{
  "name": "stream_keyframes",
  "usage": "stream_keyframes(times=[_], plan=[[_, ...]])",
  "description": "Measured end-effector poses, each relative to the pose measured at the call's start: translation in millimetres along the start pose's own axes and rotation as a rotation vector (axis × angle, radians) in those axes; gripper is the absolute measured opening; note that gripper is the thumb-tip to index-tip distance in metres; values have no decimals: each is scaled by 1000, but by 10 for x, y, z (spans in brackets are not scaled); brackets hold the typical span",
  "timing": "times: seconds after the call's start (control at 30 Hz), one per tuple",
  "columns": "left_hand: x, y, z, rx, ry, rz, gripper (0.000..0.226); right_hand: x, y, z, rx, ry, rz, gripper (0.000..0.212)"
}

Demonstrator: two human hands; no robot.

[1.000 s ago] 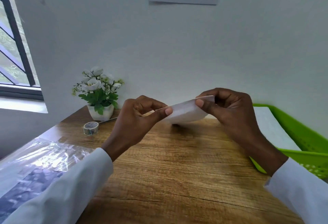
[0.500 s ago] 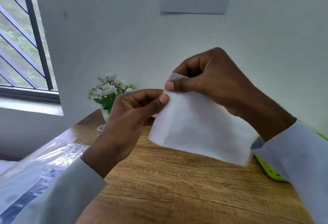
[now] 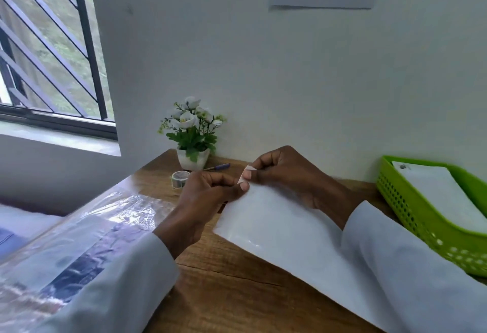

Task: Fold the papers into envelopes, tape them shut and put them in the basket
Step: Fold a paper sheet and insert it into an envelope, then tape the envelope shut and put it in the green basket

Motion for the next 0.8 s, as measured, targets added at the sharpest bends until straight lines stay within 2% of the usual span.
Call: stream_keyframes(times=[0.23, 0.53, 0.7, 0.8], plan=[[-128, 46, -20, 7, 110, -50, 12, 141, -67, -110, 17, -44, 12, 11], [-343, 147, 140, -39, 275, -143, 11, 378, -51, -270, 86, -66, 29, 14], [-408, 163, 215, -34, 349, -385, 25, 564, -196, -349, 43, -104, 124, 24], [-364, 177, 235, -22, 281, -620, 34, 675, -297, -368, 24, -98, 225, 30]])
Point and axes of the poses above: each hand's wrist, its own z-axis away from the middle knuckle, its own y-axis out of the back of the hand, x = y × z, the point moved 6 cm from there along -z, towards the middle knuckle, and after that the axes turned 4 degrees about -x, right-handed, at the moved point
